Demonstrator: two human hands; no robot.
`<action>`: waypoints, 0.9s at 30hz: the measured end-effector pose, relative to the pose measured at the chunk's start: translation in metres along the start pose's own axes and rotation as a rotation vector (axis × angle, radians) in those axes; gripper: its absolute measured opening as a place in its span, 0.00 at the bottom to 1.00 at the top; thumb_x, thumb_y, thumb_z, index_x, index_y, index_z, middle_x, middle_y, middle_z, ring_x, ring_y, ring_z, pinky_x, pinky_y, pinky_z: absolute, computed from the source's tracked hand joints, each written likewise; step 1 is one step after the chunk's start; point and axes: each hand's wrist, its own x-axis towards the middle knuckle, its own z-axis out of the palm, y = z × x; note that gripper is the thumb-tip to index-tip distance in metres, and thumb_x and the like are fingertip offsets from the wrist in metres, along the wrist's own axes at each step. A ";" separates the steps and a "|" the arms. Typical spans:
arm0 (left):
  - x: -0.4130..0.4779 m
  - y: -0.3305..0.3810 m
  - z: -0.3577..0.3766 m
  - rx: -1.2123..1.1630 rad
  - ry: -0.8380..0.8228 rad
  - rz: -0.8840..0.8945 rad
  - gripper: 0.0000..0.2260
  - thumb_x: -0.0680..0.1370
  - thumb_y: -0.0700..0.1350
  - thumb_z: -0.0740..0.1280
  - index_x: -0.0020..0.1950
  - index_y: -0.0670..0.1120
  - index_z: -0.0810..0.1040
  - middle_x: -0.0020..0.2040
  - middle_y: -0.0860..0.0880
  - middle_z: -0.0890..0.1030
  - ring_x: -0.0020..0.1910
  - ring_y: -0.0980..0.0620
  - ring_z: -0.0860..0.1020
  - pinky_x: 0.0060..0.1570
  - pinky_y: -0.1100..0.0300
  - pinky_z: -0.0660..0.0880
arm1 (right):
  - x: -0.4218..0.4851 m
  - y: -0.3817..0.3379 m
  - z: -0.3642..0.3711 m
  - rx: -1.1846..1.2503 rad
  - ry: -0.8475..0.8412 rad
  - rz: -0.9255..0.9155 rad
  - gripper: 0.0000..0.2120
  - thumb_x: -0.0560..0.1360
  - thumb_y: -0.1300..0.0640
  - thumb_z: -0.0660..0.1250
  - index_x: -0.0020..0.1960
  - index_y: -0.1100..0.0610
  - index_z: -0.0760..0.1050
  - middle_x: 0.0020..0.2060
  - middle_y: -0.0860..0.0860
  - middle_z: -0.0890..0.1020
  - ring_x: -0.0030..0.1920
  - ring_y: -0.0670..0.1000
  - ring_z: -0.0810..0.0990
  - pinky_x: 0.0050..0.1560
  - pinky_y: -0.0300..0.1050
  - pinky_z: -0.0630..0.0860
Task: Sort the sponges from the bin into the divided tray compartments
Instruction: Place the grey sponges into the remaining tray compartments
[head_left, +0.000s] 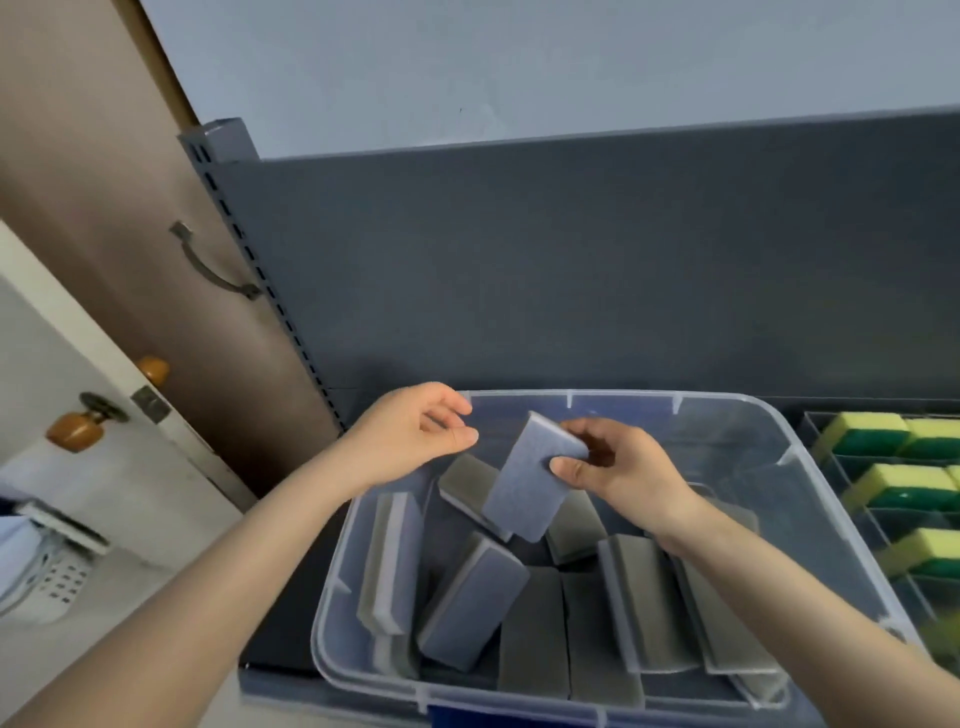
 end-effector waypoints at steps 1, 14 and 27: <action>-0.001 -0.006 -0.004 0.130 -0.024 0.000 0.11 0.72 0.50 0.73 0.53 0.53 0.78 0.49 0.55 0.82 0.46 0.57 0.81 0.52 0.61 0.76 | 0.001 0.003 0.001 0.006 0.016 0.006 0.11 0.69 0.57 0.73 0.51 0.51 0.79 0.44 0.48 0.84 0.47 0.51 0.82 0.54 0.56 0.78; -0.014 -0.019 0.018 1.016 -0.391 -0.116 0.24 0.71 0.58 0.72 0.64 0.52 0.73 0.53 0.53 0.78 0.53 0.51 0.77 0.42 0.58 0.71 | 0.005 0.008 -0.004 0.040 0.067 0.011 0.13 0.70 0.58 0.73 0.54 0.51 0.78 0.45 0.46 0.84 0.48 0.48 0.82 0.54 0.50 0.79; 0.016 0.027 0.002 -0.391 0.529 0.037 0.15 0.74 0.40 0.71 0.59 0.52 0.76 0.55 0.56 0.79 0.54 0.62 0.76 0.52 0.69 0.70 | 0.008 0.010 -0.017 -0.036 0.157 0.021 0.08 0.70 0.56 0.72 0.49 0.50 0.79 0.39 0.45 0.83 0.43 0.48 0.82 0.44 0.41 0.79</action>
